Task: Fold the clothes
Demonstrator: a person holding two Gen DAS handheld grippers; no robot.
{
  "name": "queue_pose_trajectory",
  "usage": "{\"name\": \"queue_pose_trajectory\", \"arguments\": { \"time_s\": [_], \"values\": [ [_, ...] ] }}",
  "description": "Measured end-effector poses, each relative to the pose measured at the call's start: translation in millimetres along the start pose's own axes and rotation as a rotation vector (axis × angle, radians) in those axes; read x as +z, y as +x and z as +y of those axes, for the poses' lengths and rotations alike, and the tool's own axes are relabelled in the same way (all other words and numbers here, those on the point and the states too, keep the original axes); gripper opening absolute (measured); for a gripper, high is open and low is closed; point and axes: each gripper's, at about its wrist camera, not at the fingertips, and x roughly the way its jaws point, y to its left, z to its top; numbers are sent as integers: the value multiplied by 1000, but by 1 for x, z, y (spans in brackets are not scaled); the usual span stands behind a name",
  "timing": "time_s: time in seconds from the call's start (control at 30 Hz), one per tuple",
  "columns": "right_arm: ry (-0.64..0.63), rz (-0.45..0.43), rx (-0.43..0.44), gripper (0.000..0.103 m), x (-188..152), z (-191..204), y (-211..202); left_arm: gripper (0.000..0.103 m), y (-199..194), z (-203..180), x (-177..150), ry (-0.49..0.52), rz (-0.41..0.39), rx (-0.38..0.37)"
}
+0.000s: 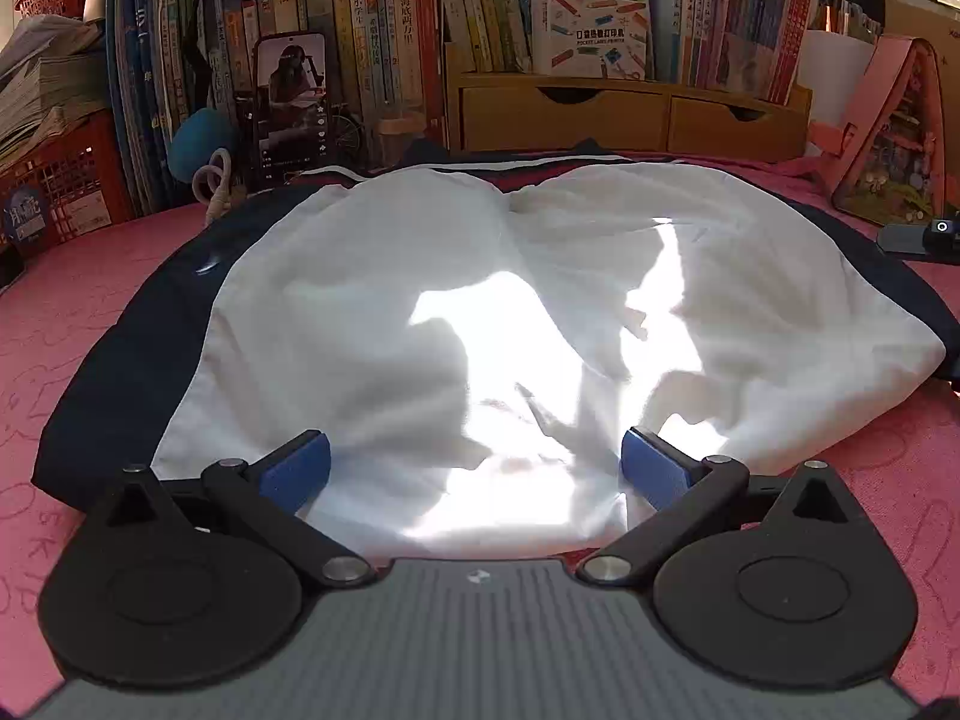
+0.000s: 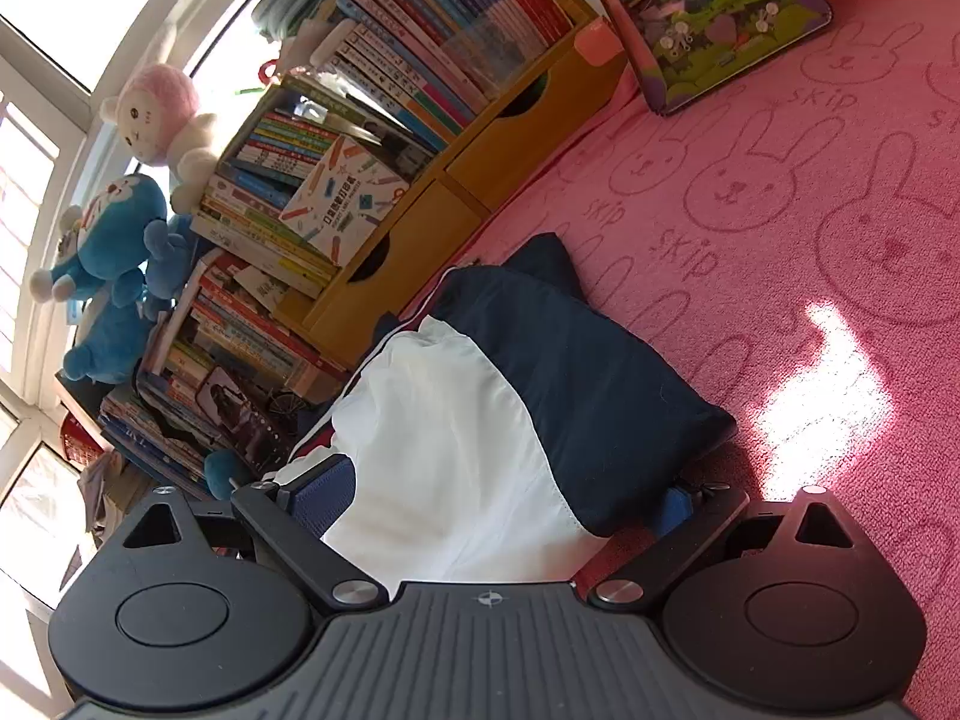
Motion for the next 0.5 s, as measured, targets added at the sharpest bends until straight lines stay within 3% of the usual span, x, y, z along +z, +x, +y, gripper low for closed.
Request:
{"name": "queue_pose_trajectory", "arguments": {
  "time_s": [0.1, 0.17, 0.23, 0.33, 0.5],
  "values": [
    [56, 5, -23, 43, 2, -9, 5, 103, 0, 0, 0, -1, 0, -1],
    [78, 7, -33, 27, 3, -14, 7, 103, 0, 1, 0, -3, 0, -2],
    [52, 0, -30, 20, 4, -14, 6, 103, 0, 1, 0, -5, 1, -4],
    [-54, -37, -29, 16, 9, 8, -3, 103, 0, 2, 0, -11, 0, -9],
    [-390, -128, 0, 13, 7, 101, -17, 103, -22, 40, -5, -61, -38, -4]
  ]
}}
